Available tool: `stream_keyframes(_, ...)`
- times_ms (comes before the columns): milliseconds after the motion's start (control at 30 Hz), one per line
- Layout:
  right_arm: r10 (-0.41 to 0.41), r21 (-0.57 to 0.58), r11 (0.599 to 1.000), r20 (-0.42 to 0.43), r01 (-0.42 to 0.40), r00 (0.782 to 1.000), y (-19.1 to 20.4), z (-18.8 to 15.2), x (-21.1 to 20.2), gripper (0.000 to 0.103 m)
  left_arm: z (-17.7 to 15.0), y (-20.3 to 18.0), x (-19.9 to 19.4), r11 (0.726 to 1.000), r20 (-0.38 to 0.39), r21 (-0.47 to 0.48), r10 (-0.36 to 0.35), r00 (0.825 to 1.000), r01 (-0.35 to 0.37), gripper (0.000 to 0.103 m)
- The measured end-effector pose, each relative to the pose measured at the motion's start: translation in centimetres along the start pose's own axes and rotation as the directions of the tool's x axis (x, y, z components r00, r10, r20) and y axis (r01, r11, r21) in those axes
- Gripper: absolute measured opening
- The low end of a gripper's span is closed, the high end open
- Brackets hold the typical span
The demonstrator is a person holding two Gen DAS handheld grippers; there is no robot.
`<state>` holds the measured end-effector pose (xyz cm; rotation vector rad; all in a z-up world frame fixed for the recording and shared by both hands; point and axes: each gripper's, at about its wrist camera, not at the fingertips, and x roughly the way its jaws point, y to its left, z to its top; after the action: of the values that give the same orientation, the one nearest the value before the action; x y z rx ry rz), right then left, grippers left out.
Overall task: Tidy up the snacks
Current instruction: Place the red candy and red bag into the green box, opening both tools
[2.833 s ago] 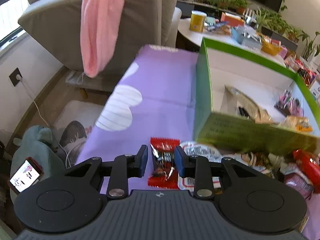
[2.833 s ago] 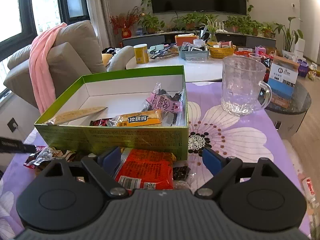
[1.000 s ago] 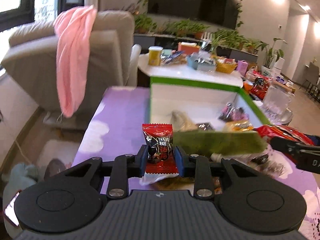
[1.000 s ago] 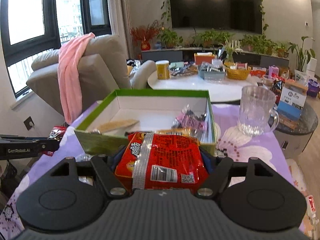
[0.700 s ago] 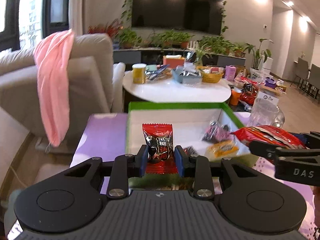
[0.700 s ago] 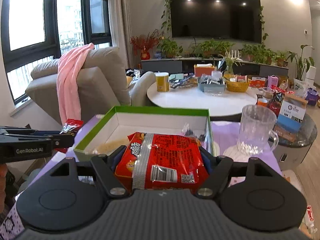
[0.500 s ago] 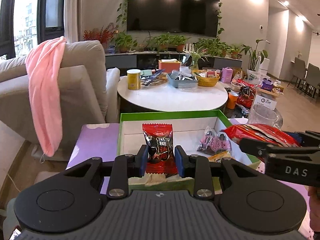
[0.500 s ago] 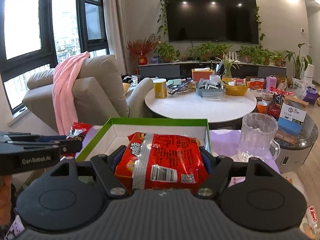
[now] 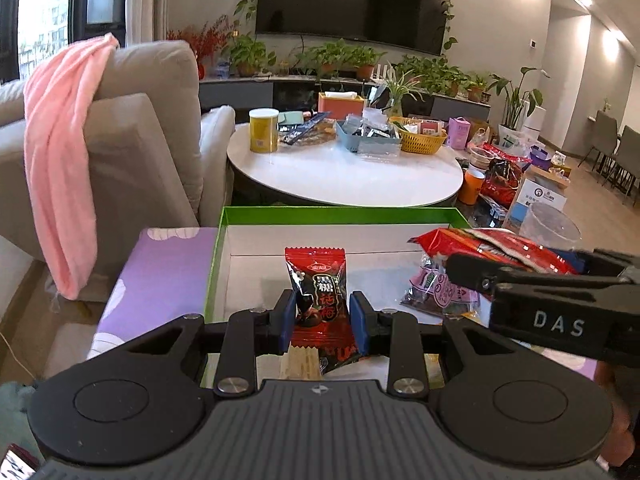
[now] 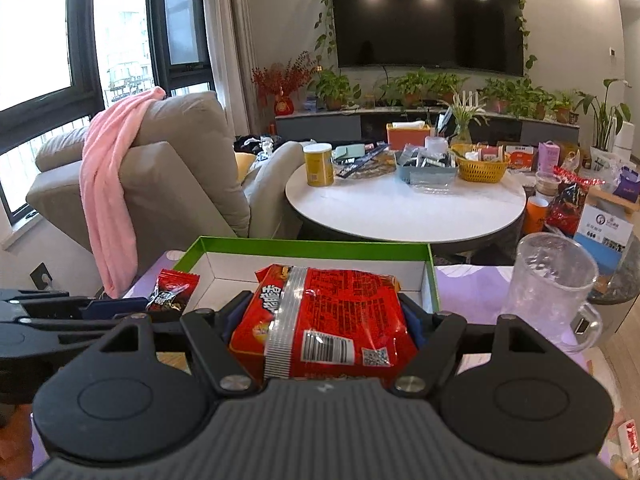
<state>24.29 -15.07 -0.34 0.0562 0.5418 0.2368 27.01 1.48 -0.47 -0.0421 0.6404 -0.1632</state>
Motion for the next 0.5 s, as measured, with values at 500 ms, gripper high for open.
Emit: stream_keyframes(500, -0.025, 0.076, 0.997, 0.029, 0.023, 0.999, -1.6, -0.7, 1.2, 0.061, -0.4, 0.9, 3.4, 0.997, -0.081, -0.071, 0.009, 0.997, -0.014, 0.034)
